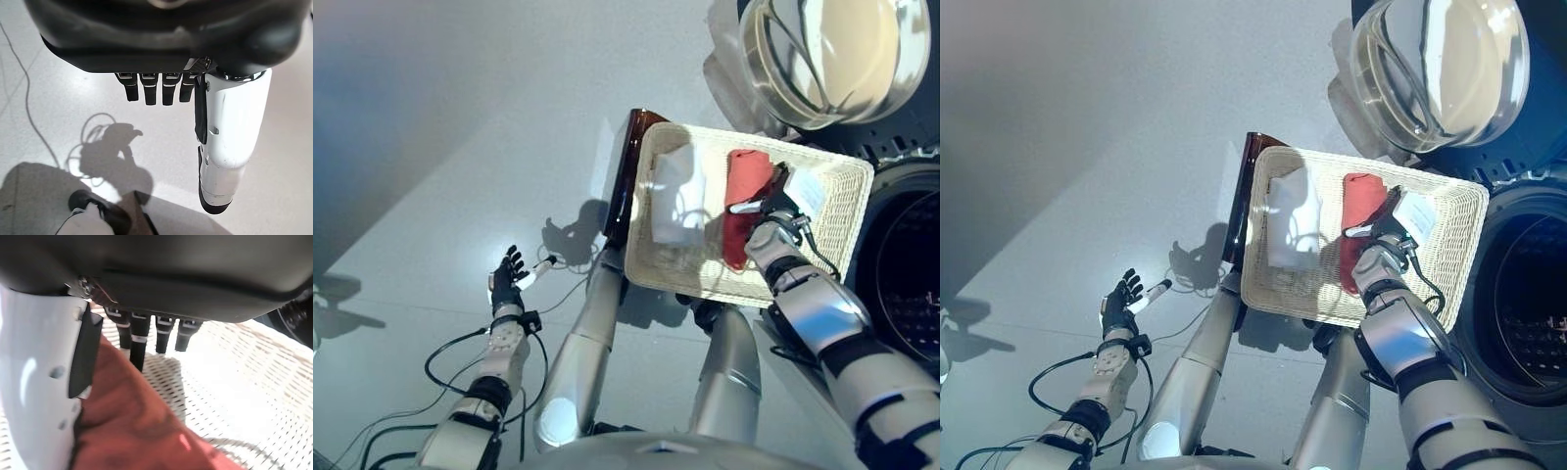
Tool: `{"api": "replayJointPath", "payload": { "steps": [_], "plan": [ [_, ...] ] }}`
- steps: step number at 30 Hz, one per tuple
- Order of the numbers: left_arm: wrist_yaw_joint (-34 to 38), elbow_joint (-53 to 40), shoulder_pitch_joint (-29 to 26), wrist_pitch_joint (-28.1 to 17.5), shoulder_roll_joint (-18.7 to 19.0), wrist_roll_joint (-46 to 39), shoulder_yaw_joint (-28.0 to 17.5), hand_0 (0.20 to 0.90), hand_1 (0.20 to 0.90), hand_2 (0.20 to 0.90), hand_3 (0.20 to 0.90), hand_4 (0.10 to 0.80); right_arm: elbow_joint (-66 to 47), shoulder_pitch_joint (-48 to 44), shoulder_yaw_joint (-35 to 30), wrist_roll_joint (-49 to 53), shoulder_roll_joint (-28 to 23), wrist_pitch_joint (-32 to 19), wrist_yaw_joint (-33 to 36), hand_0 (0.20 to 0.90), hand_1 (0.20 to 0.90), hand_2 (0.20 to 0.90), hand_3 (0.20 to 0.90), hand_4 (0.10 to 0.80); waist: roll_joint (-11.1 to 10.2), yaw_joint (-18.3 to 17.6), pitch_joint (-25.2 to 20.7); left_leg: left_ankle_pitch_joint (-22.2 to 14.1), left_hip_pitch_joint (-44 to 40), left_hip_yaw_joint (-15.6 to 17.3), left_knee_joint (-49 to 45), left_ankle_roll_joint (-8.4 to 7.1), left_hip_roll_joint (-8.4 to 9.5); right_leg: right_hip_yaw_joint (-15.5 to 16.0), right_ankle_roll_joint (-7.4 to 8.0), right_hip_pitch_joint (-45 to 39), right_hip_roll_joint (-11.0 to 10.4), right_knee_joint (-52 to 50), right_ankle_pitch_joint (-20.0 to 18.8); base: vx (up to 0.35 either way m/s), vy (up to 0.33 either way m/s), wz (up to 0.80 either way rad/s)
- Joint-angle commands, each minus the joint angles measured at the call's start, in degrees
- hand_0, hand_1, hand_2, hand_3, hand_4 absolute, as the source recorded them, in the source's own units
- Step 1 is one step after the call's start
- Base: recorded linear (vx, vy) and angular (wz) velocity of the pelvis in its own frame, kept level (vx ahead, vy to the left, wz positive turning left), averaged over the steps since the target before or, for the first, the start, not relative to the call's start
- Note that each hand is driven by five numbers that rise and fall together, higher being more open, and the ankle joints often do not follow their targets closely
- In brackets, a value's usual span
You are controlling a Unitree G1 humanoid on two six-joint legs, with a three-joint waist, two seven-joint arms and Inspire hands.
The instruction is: Pick up the clothes and place them into the washing machine
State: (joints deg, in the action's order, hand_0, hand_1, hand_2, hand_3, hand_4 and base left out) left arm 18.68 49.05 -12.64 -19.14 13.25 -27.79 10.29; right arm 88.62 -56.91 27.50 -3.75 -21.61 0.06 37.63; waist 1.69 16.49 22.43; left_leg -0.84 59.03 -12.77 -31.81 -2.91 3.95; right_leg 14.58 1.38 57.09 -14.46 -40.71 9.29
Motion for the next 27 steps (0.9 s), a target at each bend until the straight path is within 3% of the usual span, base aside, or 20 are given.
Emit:
{"api": "replayJointPath", "payload": {
  "steps": [1,9,18,27],
  "plan": [
    [2.1,-2.2,2.1,-2.4,0.7,0.9,0.6,0.9,0.9,0.9,0.9,0.8,0.6,2.1,1.7,-3.1,0.7,1.0,-3.6,0.2,0.2,0.2,0.2,0.3,5.1,2.5,-0.1,-0.9,2.1,4.6,0.1,2.4,4.07,-0.3,-2.16,-1.5,2.4,-3.0,2.4,0.0,0.0,0.0],
    [1.9,-2.7,4.0,-2.1,0.4,2.0,1.3,0.9,0.9,0.9,0.9,0.8,-0.6,6.5,2.7,-6.0,2.4,1.9,-2.7,0.2,0.2,0.2,0.2,0.3,4.7,1.6,-1.4,-0.4,-0.8,4.8,2.4,2.46,3.76,-0.6,-1.92,-4.3,2.6,-0.1,1.3,0.001,-0.005,-0.02],
    [1.1,-1.1,6.1,-1.5,-0.1,2.9,1.4,0.9,0.9,0.9,0.9,0.8,-0.1,10.1,1.6,-8.3,1.0,2.8,-1.7,0.2,0.2,0.2,0.2,0.3,5.7,0.8,-2.6,0.2,-2.5,4.9,3.7,2.62,3.74,-1.5,-1.76,-5.6,2.9,1.1,0.9,-0.007,0.001,-0.02],
    [1.4,2.7,6.6,-1.8,0.9,2.7,0.8,0.9,0.9,0.9,0.9,0.8,-0.9,10.9,-0.9,-6.9,-1.9,1.6,-0.1,0.2,0.2,0.2,0.2,0.3,4.8,-1.1,-3.9,1.0,-7.6,5.8,7.6,1.99,2.48,-2.2,-1.12,-10.9,3.8,6.6,-1.1,0.015,-0.017,-0.04]
  ]
}}
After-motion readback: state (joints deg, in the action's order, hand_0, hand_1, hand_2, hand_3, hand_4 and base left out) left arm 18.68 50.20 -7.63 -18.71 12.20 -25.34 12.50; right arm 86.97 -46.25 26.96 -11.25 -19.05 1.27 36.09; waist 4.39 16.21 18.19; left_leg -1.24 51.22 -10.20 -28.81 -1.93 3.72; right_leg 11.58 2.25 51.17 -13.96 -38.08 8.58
